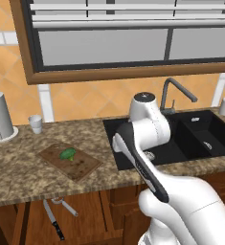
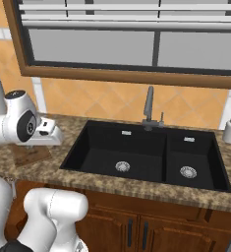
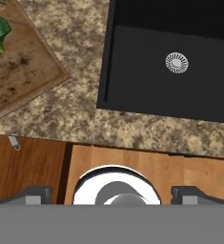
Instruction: Place the appropriate cutting tool for cutting the broccoli skin on the cutting board.
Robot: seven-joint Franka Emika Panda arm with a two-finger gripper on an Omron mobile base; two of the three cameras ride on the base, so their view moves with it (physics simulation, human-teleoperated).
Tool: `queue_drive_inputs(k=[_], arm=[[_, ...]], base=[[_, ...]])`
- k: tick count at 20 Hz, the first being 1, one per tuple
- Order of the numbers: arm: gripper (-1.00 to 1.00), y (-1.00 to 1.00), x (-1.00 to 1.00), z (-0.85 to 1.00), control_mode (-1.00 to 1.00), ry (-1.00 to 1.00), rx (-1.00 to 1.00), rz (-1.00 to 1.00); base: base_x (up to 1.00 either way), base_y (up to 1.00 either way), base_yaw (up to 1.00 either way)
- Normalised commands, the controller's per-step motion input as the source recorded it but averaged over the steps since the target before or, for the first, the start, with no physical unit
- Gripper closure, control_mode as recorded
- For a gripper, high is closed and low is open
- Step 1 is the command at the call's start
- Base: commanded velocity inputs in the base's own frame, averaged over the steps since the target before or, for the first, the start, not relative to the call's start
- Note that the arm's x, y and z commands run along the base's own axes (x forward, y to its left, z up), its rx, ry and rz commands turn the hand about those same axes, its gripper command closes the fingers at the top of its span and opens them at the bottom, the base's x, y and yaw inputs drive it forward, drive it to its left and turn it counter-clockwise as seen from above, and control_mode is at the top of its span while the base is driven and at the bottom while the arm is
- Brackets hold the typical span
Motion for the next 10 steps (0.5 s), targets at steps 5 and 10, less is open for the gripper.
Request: queue_drive_inputs(k=[5,10], arm=[[-1.00,0.02,-0.06,-0.13,-1.00,0.01,0.00,0.00],[-1.00,0.94,-0.01,-0.51,-1.00,0.02,-0.01,-0.05]], base=[[0.00,0.00,0.00],[0.00,0.00,0.00]])
